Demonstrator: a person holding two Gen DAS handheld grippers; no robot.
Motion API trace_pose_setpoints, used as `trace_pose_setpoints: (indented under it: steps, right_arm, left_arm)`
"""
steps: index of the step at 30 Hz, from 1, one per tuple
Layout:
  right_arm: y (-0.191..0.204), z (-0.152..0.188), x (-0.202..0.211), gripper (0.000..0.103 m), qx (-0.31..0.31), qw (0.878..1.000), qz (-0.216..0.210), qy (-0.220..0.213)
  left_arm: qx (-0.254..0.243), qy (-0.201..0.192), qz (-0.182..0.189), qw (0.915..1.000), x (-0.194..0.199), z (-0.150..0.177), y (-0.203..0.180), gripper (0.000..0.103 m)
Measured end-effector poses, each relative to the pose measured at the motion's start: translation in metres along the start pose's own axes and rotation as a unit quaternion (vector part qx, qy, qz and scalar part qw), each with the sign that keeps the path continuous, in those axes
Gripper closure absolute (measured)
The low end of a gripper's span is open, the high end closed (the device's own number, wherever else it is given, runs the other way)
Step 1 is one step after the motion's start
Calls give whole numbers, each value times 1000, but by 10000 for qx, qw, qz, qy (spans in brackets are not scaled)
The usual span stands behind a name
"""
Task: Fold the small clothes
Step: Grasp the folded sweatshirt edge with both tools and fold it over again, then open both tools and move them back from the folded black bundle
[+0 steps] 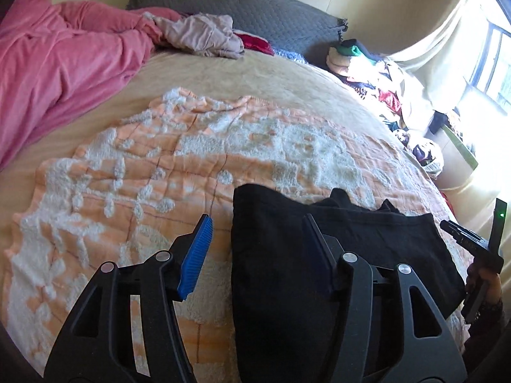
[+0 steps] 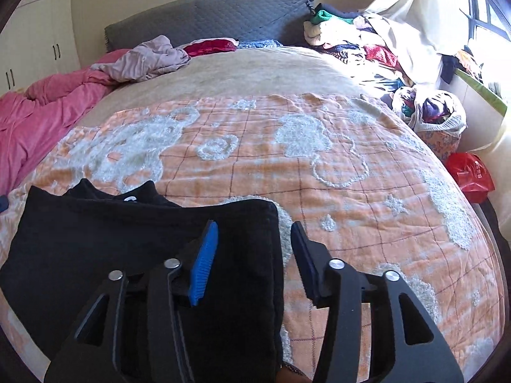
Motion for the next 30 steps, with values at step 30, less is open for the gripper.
trace_pose_setpoints:
  steps: [30]
  right_arm:
    - [44,6,53,15,126,9997,-225,3]
  left_arm:
    - [-325,422,-4,9986,25,27,-32,28]
Point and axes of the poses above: each gripper's, at about its wrist camera, not at the fingertips, and x roughly against the way its jaws point, y to its left, z to its underside, the point moved 3 cm from there along -x, roughly the way its jaws point, and after that the axes turned 14 degrees about -y, right-handed, at the moved point
